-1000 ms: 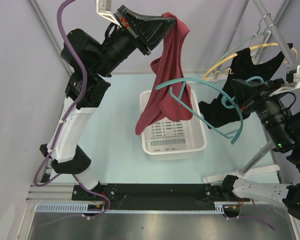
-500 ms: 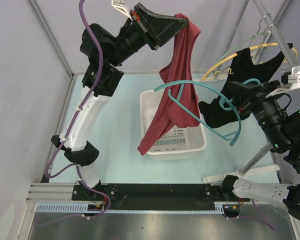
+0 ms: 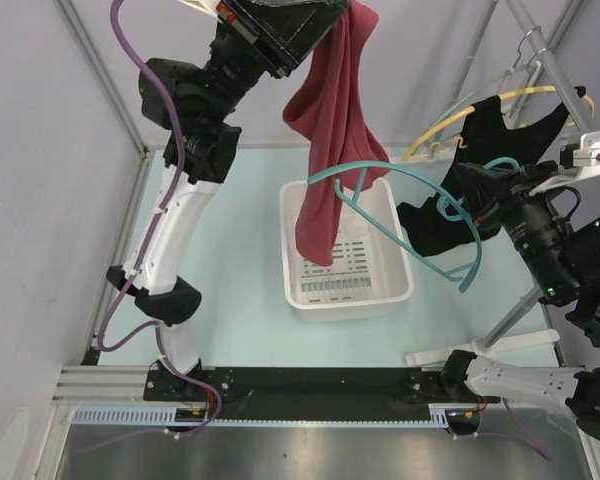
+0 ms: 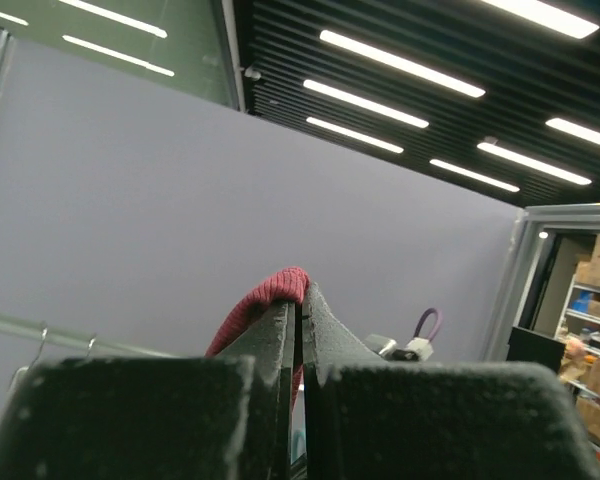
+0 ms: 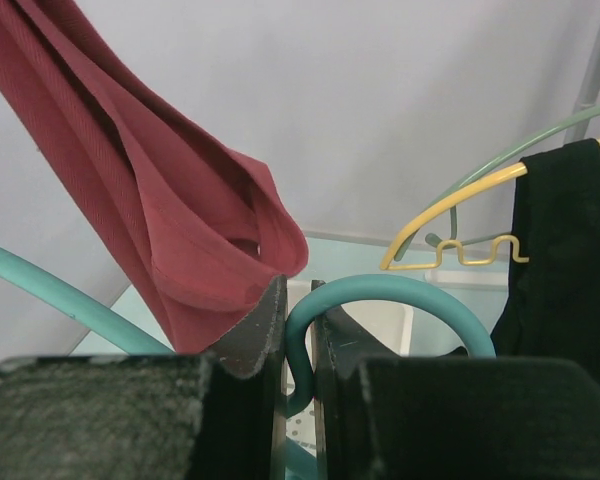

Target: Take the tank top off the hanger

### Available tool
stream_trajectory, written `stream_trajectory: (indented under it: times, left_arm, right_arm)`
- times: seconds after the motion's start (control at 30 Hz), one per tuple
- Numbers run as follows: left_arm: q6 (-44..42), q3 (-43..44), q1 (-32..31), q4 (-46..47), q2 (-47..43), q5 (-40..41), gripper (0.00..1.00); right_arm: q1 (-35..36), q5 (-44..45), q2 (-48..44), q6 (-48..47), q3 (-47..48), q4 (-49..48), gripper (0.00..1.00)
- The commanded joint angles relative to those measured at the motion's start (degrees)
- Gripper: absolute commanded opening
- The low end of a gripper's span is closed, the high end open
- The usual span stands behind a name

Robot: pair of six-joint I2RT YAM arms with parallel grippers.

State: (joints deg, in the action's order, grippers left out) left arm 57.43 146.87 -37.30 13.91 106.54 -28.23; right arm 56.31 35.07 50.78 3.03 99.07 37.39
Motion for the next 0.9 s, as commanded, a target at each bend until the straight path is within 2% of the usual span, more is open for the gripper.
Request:
stream_trajectory:
  times: [0.0, 0.1, 0.17, 0.33, 0.47, 0.53, 0.63, 0.77, 0.83, 0.87]
  left_arm:
    - [4.36, 1.67, 0.30, 3.24, 0.69, -0.59, 0.00]
    - [2.78, -6.65, 0.47, 2.79, -3.07, -4.37, 0.00]
    - [-1.42, -15.97, 0.56, -1.05, -5.98, -6.40, 0.00]
    - [-15.21, -38.00, 1.35, -11.62, -18.79, -1.31, 0.00]
    - [-19.02, -51.56, 1.62, -16.11, -25.05, 2.82, 0.00]
    - [-18.93, -59.28, 1.53, -15.23, -26.12, 1.78, 0.00]
    - [-19.19, -65.46, 1.27, -16.11, -24.11, -1.73, 0.00]
    - [-25.07, -69.25, -0.49, -21.46, -20.15, -2.72, 0.00]
    - [-30.06, -69.70, -2.24, -26.45, -20.06, 1.39, 0.09]
    - [-31.23, -69.96, -2.60, -27.61, -20.32, 2.81, 0.22]
  right_arm:
    - [0.29, 0.35, -0.07, 0.93, -0.45, -3.02, 0.00]
    - [0.20, 0.18, -0.51, 1.45, -1.42, -2.76, 0.00]
    - [0.20, -0.35, -0.86, 2.07, -1.95, -2.41, 0.00]
    - [0.20, -0.97, -2.00, 2.33, -3.09, -0.47, 0.00]
    - [0.20, -2.98, -3.23, 1.90, -4.49, 1.02, 0.00]
    - [0.20, -4.47, -3.76, 1.89, -5.20, 1.28, 0.00]
    - [0.20, -7.11, -4.47, 1.98, -6.95, 1.46, 0.00]
    - [0.20, -11.42, -5.25, 3.04, -10.11, 1.55, 0.00]
    - [0.20, -12.48, -5.52, 3.47, -12.75, 1.29, 0.00]
    - [0.20, -12.48, -5.52, 3.65, -13.63, 1.29, 0.00]
